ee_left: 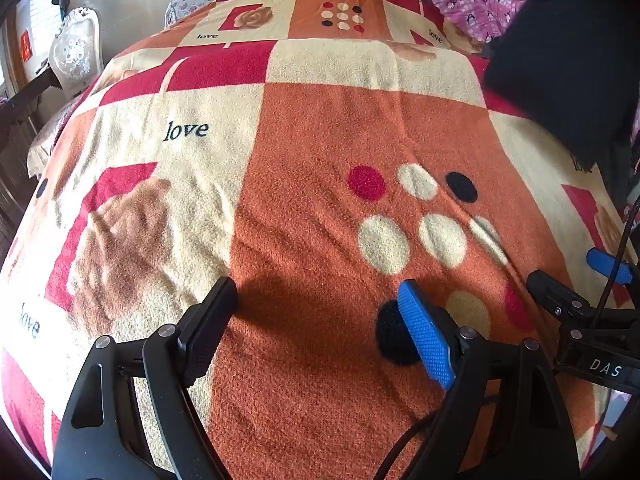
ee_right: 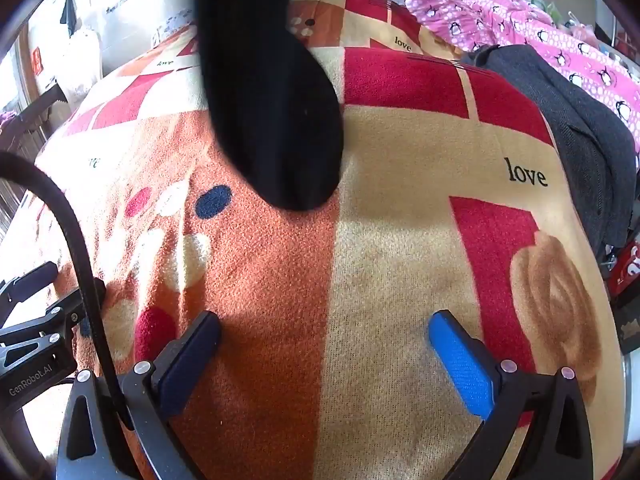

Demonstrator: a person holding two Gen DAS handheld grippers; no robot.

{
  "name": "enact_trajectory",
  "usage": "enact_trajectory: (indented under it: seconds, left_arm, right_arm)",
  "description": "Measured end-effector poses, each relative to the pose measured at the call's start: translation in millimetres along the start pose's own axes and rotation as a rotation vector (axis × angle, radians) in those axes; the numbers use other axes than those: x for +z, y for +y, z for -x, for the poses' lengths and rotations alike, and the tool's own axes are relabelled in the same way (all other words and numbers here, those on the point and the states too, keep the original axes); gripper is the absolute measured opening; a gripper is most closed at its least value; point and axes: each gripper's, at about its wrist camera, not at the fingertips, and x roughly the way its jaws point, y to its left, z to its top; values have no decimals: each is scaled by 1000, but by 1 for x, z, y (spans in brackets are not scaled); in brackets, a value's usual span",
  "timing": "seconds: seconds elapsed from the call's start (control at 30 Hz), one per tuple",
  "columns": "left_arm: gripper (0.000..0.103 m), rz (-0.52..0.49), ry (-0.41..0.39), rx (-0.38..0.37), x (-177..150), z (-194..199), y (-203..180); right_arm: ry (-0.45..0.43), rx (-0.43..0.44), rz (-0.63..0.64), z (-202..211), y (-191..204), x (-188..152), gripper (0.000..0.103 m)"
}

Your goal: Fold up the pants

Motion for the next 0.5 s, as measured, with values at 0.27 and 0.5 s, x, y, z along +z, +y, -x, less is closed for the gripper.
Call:
enact_trajectory:
  seconds: [0.27,0.5]
  left_arm:
    - [83,0,0,0,0,0,1]
    - [83,0,0,0,0,0,1]
  right_arm:
    - [0,0,0,-1,-1,0,103]
    - [0,0,0,-1,0,0,103]
